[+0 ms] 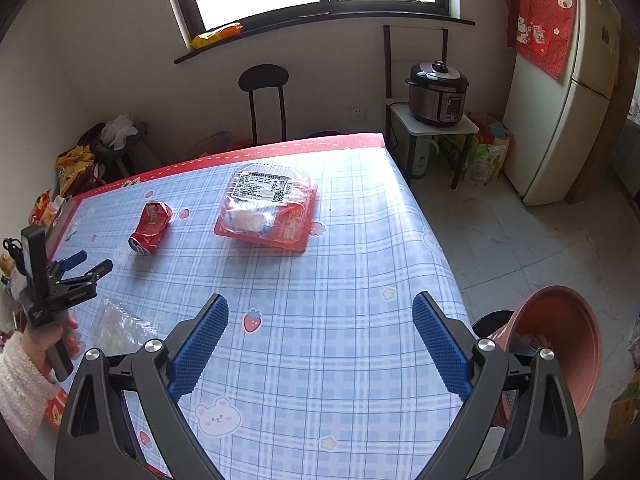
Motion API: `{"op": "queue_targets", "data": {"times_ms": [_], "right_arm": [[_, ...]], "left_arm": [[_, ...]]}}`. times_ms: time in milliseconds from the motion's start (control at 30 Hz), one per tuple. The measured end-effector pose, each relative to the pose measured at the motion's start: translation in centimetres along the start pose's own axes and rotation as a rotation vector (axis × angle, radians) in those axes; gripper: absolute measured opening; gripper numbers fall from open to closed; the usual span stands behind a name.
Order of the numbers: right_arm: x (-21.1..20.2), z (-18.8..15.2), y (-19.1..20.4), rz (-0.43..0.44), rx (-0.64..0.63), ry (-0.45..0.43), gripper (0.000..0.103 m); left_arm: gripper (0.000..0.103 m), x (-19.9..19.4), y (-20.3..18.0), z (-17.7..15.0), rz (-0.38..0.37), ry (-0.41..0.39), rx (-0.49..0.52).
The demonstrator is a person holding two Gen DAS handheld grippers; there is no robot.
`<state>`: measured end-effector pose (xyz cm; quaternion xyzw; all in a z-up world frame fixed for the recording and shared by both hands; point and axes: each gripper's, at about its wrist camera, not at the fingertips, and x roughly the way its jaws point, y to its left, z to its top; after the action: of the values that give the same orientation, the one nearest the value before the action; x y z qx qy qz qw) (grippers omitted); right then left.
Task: Collect trash
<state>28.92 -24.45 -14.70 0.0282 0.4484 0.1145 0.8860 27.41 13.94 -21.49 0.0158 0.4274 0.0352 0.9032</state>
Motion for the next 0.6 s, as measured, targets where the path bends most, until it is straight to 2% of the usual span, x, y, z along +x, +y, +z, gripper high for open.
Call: {"op": "queue_targets", "data": {"times_ms": [167,367,600], "right_arm": [[1.8,0.7,-0.1,-0.010,-0.004,0.027,0.091],[3.9,1.5,0.1,-0.003,0.009,0.051,0.091],[5.5,2.2,0.7,0.010,0.001,0.063,0.091]], "left_arm": [[0.097,3.7,0.9,2.3,-0.058,-0.006,-0.089],[0.097,8.3,0.8,4.4,-0.133,0.092,-0.113],[0.097,11.6,2.4,5.3,-0.177,0.160,-0.218]]}}
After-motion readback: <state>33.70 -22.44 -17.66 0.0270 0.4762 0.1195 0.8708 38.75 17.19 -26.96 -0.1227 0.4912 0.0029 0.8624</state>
